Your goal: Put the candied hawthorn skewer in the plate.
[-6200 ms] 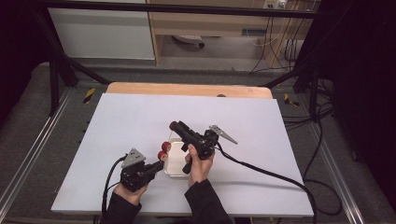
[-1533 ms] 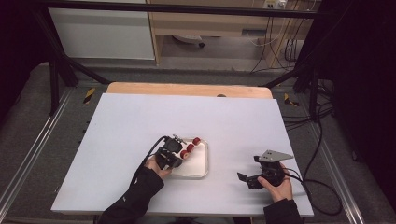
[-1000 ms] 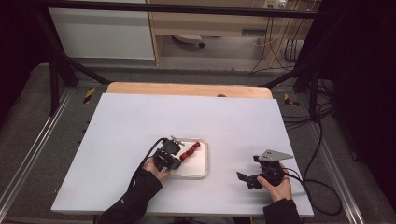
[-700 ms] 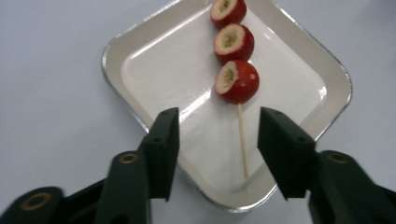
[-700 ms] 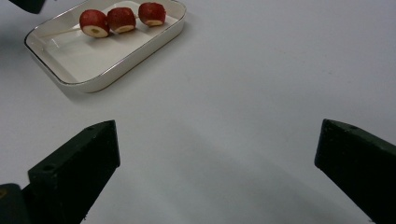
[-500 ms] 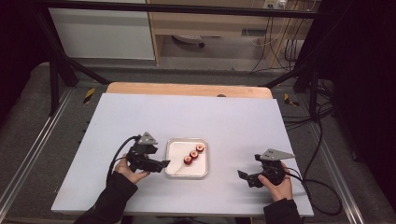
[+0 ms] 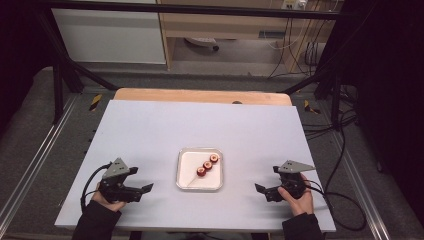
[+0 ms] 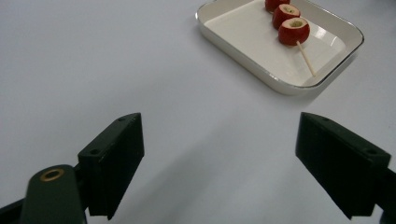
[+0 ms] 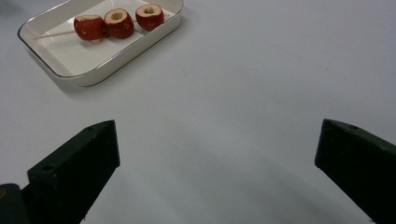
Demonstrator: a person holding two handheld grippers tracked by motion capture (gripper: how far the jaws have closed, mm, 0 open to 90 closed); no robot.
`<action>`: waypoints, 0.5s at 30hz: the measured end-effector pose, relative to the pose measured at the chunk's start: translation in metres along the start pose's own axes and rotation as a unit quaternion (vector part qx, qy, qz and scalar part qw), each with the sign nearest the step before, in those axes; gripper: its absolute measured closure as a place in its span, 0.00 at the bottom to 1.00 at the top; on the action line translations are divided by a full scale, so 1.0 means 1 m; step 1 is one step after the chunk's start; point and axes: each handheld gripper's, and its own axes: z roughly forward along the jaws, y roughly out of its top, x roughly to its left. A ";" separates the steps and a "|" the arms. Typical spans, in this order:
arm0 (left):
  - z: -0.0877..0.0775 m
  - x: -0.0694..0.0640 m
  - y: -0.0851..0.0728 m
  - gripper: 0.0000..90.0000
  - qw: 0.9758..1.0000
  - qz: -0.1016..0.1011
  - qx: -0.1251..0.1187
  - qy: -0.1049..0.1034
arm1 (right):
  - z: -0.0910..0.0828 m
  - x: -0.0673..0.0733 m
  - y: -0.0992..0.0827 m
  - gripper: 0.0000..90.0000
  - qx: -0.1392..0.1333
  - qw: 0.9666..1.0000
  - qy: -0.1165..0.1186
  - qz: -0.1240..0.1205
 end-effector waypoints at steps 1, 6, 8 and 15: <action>-0.001 0.003 -0.006 0.17 1.000 -0.002 -0.002 0.003 | 0.000 0.000 0.000 0.00 -0.001 1.000 0.001 0.001; 0.000 0.015 -0.025 0.18 1.000 -0.020 -0.001 0.006 | 0.001 0.000 -0.002 0.00 0.003 1.000 0.008 0.001; -0.001 0.017 -0.026 0.18 1.000 -0.019 0.000 0.008 | 0.001 0.000 -0.003 0.00 0.004 1.000 0.009 0.004; 0.001 0.016 -0.024 0.18 1.000 -0.016 0.003 0.009 | 0.000 -0.001 -0.004 0.00 0.004 1.000 0.011 0.006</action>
